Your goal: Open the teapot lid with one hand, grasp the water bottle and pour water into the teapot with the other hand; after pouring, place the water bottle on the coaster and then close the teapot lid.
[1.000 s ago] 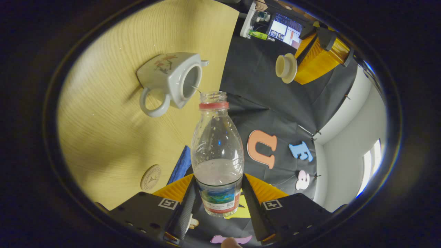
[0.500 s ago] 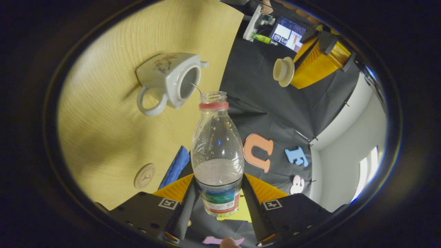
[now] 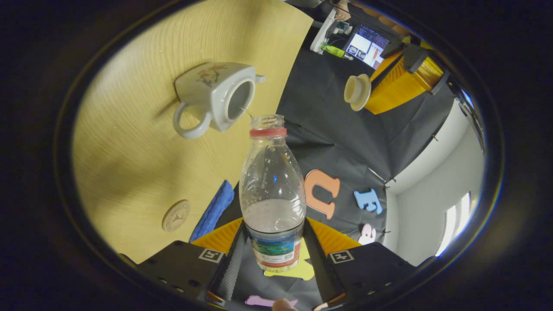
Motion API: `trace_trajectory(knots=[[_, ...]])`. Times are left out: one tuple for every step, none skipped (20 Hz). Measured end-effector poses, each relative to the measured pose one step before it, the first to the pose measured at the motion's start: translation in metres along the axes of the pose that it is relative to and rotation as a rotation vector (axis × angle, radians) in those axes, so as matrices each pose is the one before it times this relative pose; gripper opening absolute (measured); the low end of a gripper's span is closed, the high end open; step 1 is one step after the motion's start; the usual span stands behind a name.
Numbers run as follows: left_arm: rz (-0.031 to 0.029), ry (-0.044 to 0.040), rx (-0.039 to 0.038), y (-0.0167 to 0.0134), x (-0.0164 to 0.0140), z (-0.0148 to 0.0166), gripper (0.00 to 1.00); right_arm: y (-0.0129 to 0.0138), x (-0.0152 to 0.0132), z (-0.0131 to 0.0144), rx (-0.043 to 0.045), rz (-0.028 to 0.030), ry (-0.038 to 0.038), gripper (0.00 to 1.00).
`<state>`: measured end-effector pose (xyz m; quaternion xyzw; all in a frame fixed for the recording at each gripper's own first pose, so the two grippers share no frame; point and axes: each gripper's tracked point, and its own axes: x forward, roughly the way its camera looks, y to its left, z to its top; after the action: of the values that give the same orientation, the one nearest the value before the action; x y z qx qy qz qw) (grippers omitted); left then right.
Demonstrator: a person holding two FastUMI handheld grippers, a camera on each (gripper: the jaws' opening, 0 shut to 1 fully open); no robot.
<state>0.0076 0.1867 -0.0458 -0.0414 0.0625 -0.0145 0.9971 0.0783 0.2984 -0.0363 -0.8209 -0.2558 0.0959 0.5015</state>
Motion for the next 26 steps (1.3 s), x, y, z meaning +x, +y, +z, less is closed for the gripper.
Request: trace_trajectory(knots=[[-0.00039, 0.00032, 0.00049, -0.00056, -0.0009, 0.00029, 0.04, -0.00094, 0.00059, 0.00026, -0.0066, -0.00442, -0.00034, 0.73], [0.00008, -0.00017, 0.00035, -0.00024, 0.00004, -0.00007, 0.04, -0.00073, -0.00009, 0.00006, -0.00554, -0.00202, 0.00015, 0.73], [-0.00073, -0.00064, -0.00019, 0.00033, 0.00045, -0.00003, 0.04, -0.00091, -0.00004, 0.00055, -0.00479, -0.00143, -0.0022, 0.73], [-0.00001, -0.00141, -0.00023, 0.00022, -0.0001, 0.00065, 0.03, -0.00102, -0.0005, 0.00007, -0.00632, -0.00267, -0.00089, 0.73], [0.0001, -0.00086, -0.0012, 0.00064, -0.00069, 0.00001, 0.03, -0.00079, -0.00001, 0.00026, -0.0068, -0.00282, -0.0012, 0.73], [-0.00055, 0.00078, -0.00048, 0.00007, 0.00013, 0.00042, 0.03, -0.00111, -0.00022, 0.00019, -0.0053, -0.00348, -0.00004, 0.73], [0.00077, -0.00114, 0.00061, -0.0003, -0.00074, 0.00042, 0.03, -0.00079, 0.00019, 0.00007, -0.00292, -0.00321, 0.00009, 0.73], [0.00011, -0.00045, 0.00023, 0.00049, -0.00031, 0.00004, 0.04, -0.0008, -0.00009, 0.00003, -0.00126, -0.00401, -0.00043, 0.73], [0.00166, -0.0005, -0.00052, 0.00012, 0.0, -0.00029, 0.03, 0.00017, 0.00017, 0.00041, -0.0027, -0.00154, 0.00182, 0.73], [0.00139, 0.00243, -0.00042, 0.00053, 0.0005, -0.00018, 0.03, 0.00024, 0.00012, -0.00021, -0.00382, -0.00031, 0.00039, 0.73], [0.00045, 0.00095, -0.00014, 0.00033, 0.0001, 0.0002, 0.03, -0.00074, -0.00009, 0.00045, -0.00387, -0.00101, 0.00042, 0.73], [0.00032, 0.00046, -0.00029, 0.0005, 0.00046, -0.00005, 0.04, -0.00088, -0.00039, -0.0002, -0.00453, -0.00211, 0.00024, 0.73], [-0.0002, 0.00012, -0.00026, -0.00004, -0.0007, -0.0003, 0.04, -0.0006, 0.00039, 0.00076, -0.0041, -0.00268, -0.00146, 0.73], [-0.00024, -0.00023, -0.00029, -0.00104, -0.00053, 0.00048, 0.04, -0.00061, 0.00017, 0.00009, -0.00479, -0.00244, -0.00175, 0.73], [-0.0008, -0.00003, -0.00022, 0.00017, 0.00024, -0.00033, 0.04, -0.00135, -0.00031, 0.00106, -0.00629, -0.00192, -0.00335, 0.73], [0.0, -0.00031, -0.00037, 0.00085, -0.00037, 0.00042, 0.03, -0.00177, -0.00052, 0.00066, -0.00657, -0.00322, -0.00248, 0.73], [-0.00014, 0.00048, -0.00044, 0.00034, -0.00028, -0.00024, 0.03, -0.00078, -0.00008, 0.00087, -0.00462, -0.00252, -0.00229, 0.73], [0.00025, -0.00082, 0.00032, -0.00036, -0.00023, 0.0003, 0.03, 0.00035, -0.00052, 0.00005, -0.00016, 0.0002, -0.00112, 0.73], [0.00024, 0.00008, 0.00004, 0.00039, -0.00006, 0.00029, 0.03, 0.00022, 0.00095, 0.00038, 0.00338, 0.00108, 0.00001, 0.73], [-0.00022, -0.00098, 0.00021, 0.00039, -0.00009, 0.00025, 0.03, -0.00013, 0.0003, -0.00066, 0.00621, 0.00199, 0.00111, 0.73], [0.00037, -0.00077, 0.00097, -0.00019, 0.00038, 0.00042, 0.03, -0.00009, -0.00076, -0.00049, 0.00684, 0.00128, 0.00365, 0.73], [0.00445, -0.00134, 0.00034, 0.00115, -0.0013, 0.0001, 0.03, -0.00048, 0.00044, -0.00056, 0.00532, -0.00324, 0.00216, 0.74], [0.00152, -0.00137, -0.00132, 0.00066, -0.00023, 0.00026, 0.03, -0.00035, 0.00034, -0.00021, 0.01285, -0.0027, 0.00527, 0.73], [0.00214, -0.00123, -0.00225, 0.00102, 0.0003, 0.00009, 0.03, 0.0011, -0.00011, -0.00043, 0.02277, 0.00568, 0.00388, 0.73], [0.00256, 0.00034, -0.00242, 0.00212, 0.0011, -0.0004, 0.03, 0.00258, -0.00029, 0.00062, 0.03322, 0.01258, 0.00269, 0.73], [0.00224, -0.00091, -0.00117, 0.00077, -0.00145, 0.0008, 0.03, 0.00333, -0.00108, 0.00018, 0.04025, 0.01432, 0.00375, 0.73]])
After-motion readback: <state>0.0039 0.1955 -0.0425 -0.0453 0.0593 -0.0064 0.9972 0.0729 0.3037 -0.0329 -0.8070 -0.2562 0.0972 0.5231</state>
